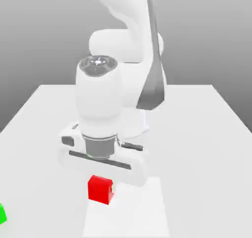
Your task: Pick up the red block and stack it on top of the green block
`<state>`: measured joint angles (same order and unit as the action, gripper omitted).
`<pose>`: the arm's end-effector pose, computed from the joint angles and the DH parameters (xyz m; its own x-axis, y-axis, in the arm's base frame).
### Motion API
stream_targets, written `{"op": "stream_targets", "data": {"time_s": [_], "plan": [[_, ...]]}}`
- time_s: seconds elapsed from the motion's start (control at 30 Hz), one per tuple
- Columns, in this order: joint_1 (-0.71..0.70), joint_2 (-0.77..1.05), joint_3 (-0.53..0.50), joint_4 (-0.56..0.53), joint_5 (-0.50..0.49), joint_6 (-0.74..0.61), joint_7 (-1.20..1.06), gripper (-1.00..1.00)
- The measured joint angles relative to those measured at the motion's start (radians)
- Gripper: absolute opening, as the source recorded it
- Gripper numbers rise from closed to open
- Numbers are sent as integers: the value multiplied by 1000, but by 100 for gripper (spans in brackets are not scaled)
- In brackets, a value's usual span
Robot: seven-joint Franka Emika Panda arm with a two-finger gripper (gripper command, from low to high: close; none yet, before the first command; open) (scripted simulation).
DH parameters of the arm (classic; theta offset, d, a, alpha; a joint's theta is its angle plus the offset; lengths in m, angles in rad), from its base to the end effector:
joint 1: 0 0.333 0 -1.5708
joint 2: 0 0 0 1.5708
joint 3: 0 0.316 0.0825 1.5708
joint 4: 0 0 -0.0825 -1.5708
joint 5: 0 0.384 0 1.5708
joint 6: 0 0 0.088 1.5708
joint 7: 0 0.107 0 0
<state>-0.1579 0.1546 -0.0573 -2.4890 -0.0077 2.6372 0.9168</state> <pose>0.4624 -0.1015 0.2271 0.4316 -0.9021 0.0061 -0.9020 -0.4315 0.0125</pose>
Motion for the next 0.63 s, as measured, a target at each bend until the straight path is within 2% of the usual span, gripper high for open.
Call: {"op": "stream_targets", "data": {"time_s": [0.37, 0.5, 0.53, 0.63], "plan": [[-278, 131, -107, 261, 85, -130, -456, -100], [-325, 246, -96, 296, 124, -50, -527, -100], [-329, 274, -92, 298, 133, -26, -535, 100], [-329, 274, -92, 298, 133, -26, -535, 100]]}}
